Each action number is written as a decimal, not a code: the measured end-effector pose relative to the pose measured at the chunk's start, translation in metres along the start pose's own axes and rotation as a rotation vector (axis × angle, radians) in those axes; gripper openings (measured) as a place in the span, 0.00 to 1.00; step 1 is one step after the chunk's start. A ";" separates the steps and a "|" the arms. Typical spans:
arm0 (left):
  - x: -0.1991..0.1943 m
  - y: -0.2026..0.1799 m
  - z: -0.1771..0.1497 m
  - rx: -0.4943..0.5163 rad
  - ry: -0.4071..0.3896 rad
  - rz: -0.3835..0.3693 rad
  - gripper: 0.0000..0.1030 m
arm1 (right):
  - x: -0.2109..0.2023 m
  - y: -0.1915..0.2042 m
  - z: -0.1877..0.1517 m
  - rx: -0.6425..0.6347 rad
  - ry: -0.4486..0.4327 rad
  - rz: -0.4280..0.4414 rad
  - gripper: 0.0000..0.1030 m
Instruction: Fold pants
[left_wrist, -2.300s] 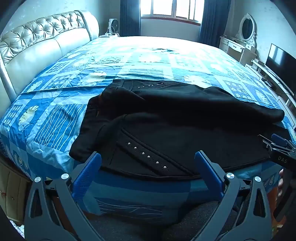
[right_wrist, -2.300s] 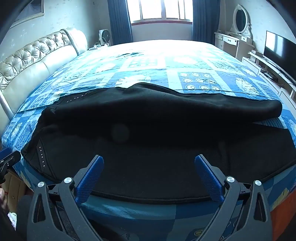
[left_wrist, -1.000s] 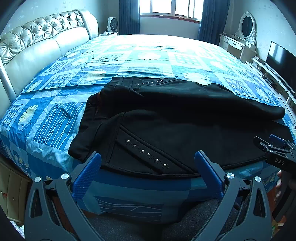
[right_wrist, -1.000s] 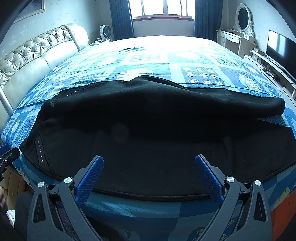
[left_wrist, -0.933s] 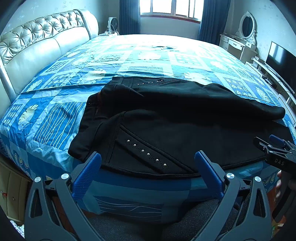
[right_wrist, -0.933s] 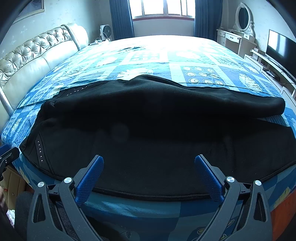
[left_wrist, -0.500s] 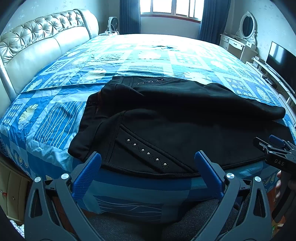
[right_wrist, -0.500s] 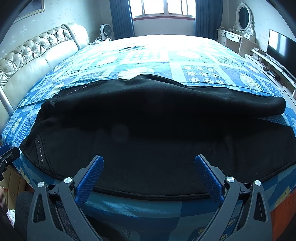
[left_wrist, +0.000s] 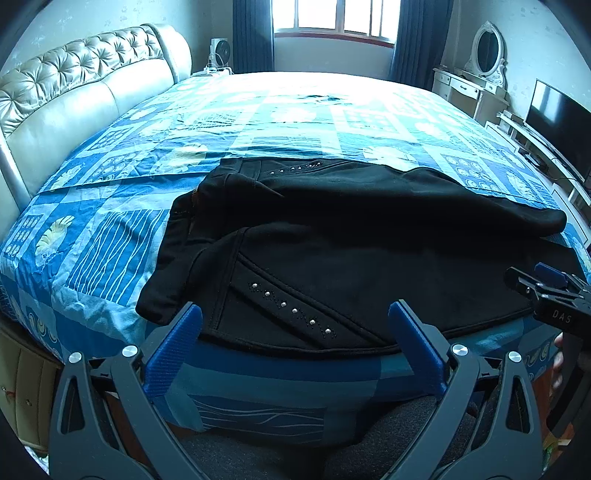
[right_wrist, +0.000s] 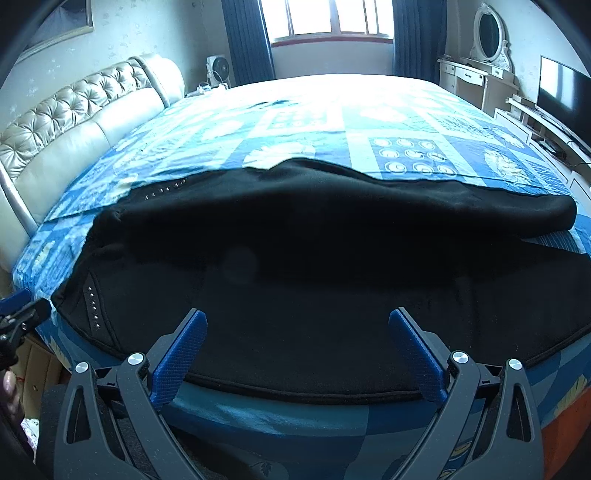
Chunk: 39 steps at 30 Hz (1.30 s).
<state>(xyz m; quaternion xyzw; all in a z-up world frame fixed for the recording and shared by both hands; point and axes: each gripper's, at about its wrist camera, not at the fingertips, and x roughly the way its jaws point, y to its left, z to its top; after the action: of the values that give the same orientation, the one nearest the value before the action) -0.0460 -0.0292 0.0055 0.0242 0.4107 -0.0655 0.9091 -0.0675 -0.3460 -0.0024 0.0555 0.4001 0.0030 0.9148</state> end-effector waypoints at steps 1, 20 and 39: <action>-0.001 0.001 0.002 0.007 -0.006 -0.014 0.98 | -0.010 0.002 0.005 -0.006 -0.048 0.009 0.95; 0.144 0.188 0.125 -0.276 0.174 -0.389 0.98 | 0.068 -0.011 0.131 -0.084 -0.042 0.459 0.96; 0.276 0.188 0.173 -0.266 0.371 -0.607 0.60 | 0.201 -0.002 0.198 -0.151 0.257 0.562 0.96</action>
<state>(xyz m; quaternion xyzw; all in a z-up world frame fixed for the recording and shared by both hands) 0.2892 0.1131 -0.0883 -0.2053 0.5619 -0.2724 0.7536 0.2146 -0.3577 -0.0165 0.0950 0.4799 0.2923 0.8217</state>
